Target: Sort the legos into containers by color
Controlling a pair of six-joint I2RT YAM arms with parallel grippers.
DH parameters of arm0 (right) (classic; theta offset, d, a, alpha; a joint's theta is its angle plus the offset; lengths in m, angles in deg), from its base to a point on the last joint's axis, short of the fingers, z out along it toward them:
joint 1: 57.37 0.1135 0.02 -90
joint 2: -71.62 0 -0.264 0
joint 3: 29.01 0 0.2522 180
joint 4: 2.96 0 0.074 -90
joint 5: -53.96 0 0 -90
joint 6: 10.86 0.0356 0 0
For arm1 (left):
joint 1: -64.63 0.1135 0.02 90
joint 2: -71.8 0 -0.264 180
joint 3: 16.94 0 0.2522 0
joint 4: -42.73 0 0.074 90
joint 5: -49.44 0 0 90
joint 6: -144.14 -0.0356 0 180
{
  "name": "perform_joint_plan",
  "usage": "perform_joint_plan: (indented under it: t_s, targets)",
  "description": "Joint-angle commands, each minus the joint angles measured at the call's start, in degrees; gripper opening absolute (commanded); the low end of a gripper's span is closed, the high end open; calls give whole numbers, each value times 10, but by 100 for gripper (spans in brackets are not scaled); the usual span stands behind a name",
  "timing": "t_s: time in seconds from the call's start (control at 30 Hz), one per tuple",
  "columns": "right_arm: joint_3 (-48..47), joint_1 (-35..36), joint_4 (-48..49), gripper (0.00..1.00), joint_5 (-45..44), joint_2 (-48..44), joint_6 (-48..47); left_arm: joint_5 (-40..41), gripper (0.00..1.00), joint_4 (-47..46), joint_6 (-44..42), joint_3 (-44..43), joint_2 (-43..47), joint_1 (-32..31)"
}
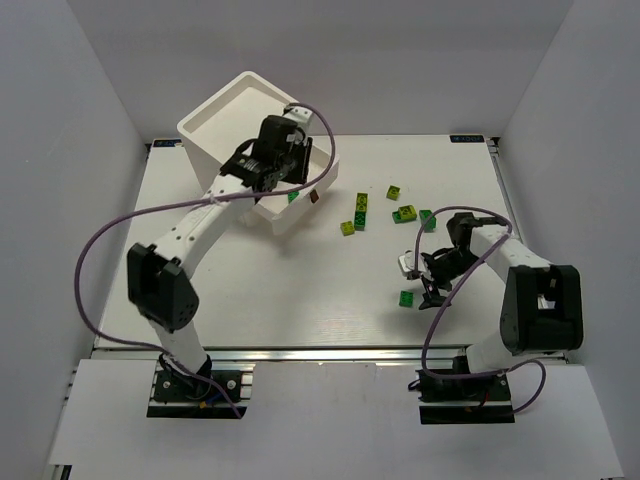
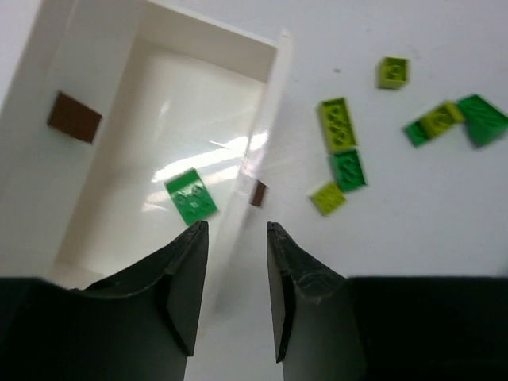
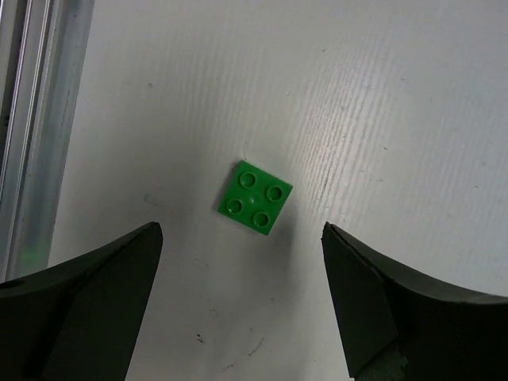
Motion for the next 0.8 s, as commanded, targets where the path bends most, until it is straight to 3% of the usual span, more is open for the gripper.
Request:
perform_joint_plan:
  t_s: [0.0,0.03,0.13,0.3,0.77]
  targets:
    - [-28,7,-58,86,-14,38,-277,-121,46,-47,51,66,112,0]
    - [-31,10,-51,88,-26,44,-289,-130,63,-56,73,118,134,0]
    - [-37,19,-24,89,-49,60,-316,-145,75,-98,108,223,216,0]
    - [-52,42,-37,89,-74,95,-355,-137,76,-125,157,331,317,0]
    - [-46,109,30,80,-112,113,-406,-97,78,-63,222,422,451,0]
